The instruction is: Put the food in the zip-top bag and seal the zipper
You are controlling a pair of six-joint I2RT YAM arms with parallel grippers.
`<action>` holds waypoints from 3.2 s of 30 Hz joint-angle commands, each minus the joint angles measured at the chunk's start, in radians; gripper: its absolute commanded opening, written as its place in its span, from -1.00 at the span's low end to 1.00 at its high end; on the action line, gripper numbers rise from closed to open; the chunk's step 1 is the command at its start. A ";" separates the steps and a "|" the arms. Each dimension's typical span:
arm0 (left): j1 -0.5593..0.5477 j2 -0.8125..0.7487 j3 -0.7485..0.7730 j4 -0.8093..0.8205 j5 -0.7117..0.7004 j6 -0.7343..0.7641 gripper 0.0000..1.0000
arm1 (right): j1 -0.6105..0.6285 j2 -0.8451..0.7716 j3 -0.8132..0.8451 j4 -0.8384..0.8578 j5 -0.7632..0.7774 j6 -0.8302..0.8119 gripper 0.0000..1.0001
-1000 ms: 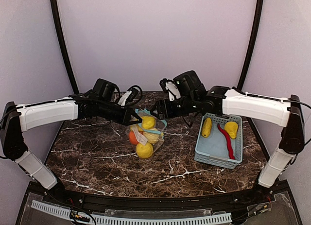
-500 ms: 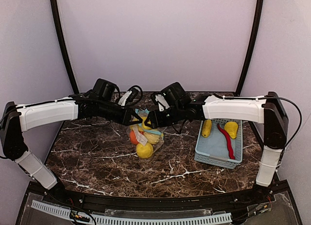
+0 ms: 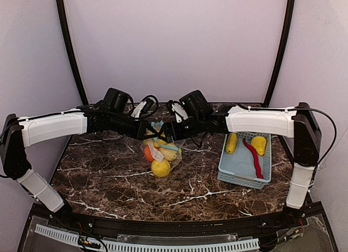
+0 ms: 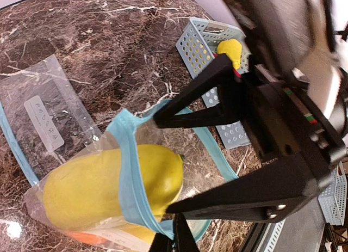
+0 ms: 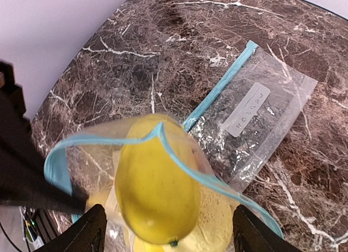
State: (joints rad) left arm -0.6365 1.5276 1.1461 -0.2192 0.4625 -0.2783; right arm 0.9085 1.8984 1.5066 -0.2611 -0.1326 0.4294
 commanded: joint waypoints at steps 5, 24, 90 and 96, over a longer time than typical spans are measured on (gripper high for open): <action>0.058 -0.021 -0.016 0.027 -0.009 -0.059 -0.99 | 0.013 -0.264 -0.172 -0.034 0.127 0.017 0.70; 0.059 -0.018 -0.016 0.026 -0.009 -0.055 -0.99 | 0.124 -0.245 -0.275 0.001 0.228 0.131 0.13; 0.115 0.166 0.040 0.047 0.190 -0.020 0.25 | 0.210 -0.367 -0.416 0.158 -0.092 -0.268 -1.00; 0.115 0.158 0.032 0.079 0.215 -0.030 -0.64 | 0.214 -0.369 -0.407 0.130 -0.018 -0.253 -1.00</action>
State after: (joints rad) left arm -0.5201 1.6943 1.1629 -0.1505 0.6674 -0.3168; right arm 1.1080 1.5272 1.0695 -0.1089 -0.2096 0.1730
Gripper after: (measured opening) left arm 0.327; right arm 0.052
